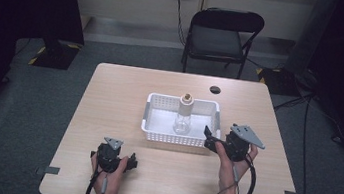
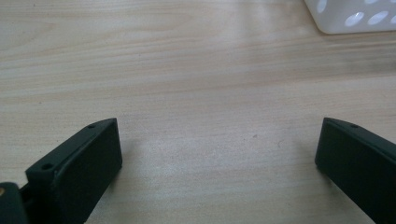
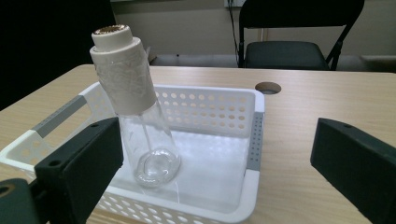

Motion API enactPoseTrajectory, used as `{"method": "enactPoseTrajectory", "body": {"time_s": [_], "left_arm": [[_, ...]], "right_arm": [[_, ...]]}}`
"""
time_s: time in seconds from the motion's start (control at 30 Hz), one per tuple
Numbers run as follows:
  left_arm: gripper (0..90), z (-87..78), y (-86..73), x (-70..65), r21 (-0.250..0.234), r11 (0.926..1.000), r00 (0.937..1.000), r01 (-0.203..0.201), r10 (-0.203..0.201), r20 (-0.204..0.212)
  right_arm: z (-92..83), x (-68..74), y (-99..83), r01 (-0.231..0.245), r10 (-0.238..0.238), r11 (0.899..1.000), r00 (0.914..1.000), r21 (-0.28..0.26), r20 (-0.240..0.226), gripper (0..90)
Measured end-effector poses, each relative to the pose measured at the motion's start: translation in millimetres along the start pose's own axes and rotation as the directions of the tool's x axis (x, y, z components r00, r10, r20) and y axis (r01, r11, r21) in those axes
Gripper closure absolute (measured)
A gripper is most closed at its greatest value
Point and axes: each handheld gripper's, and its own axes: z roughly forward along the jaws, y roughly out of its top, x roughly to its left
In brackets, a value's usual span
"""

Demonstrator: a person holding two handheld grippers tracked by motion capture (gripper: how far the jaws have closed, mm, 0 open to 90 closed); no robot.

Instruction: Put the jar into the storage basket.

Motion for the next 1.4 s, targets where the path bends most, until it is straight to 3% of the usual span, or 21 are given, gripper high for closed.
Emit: {"method": "enactPoseTrajectory", "body": {"time_s": [0.13, 0.23, 0.47, 1.07, 1.4], "left_arm": [[0.0, 0.0, 0.0, 0.0, 0.000, 1.0000, 1.0000, 0.000, 0.000, 0.000], [0.0, 0.0, 0.0, 0.0, 0.000, 1.0000, 1.0000, 0.000, 0.000, 0.000], [0.0, 0.0, 0.0, 0.0, 0.000, 1.0000, 1.0000, 0.000, 0.000, 0.000], [0.0, 0.0, 0.0, 0.0, 0.000, 1.0000, 1.0000, 0.000, 0.000, 0.000], [0.0, 0.0, 0.0, 0.0, 0.000, 1.0000, 1.0000, 0.000, 0.000, 0.000]], "right_arm": [[-4.4, -1.3, -5.8, -0.017, 0.017, 1.000, 0.9998, 0.009, 0.009, 1.7], [-6.6, -4.9, -12.1, -0.050, 0.048, 0.998, 0.9976, 0.036, 0.051, 1.9], [-14.2, -6.1, -24.2, -0.046, 0.043, 0.998, 0.9968, 0.042, 0.067, 2.0], [-20.4, -1.7, -53.4, 0.021, -0.028, 0.993, 0.9977, 0.116, 0.062, 2.4], [-21.4, 5.4, -68.0, 0.028, -0.036, 0.988, 0.9981, 0.155, 0.050, 2.5]]}}
